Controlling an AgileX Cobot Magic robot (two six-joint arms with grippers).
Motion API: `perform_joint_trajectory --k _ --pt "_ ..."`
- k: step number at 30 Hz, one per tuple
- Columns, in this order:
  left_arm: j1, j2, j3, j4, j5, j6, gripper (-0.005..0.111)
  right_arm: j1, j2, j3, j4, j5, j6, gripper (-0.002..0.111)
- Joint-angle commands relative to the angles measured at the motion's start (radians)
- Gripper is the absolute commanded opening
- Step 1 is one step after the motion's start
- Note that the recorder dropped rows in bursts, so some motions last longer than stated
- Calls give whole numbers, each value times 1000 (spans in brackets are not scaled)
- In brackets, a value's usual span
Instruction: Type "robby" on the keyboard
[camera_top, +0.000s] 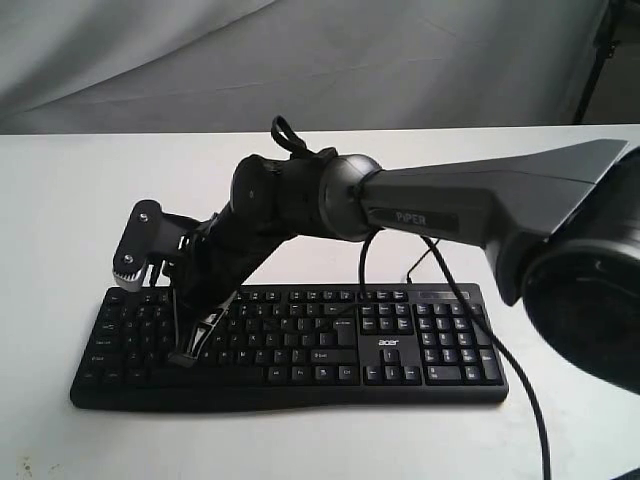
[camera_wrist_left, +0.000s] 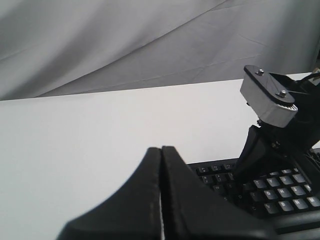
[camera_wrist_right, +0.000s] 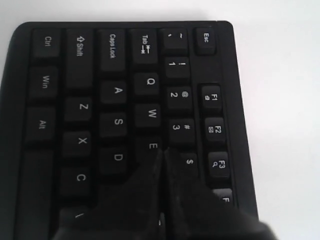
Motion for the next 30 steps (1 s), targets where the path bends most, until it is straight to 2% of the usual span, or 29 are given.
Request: perform_joint_trajectory --k 1,30 --pt "-6 -3 4 5 -5 -3 0 9 -1 -8 16 -12 2 0" --pt "-6 -3 4 5 -5 -3 0 9 -1 -8 -11 -12 13 0"
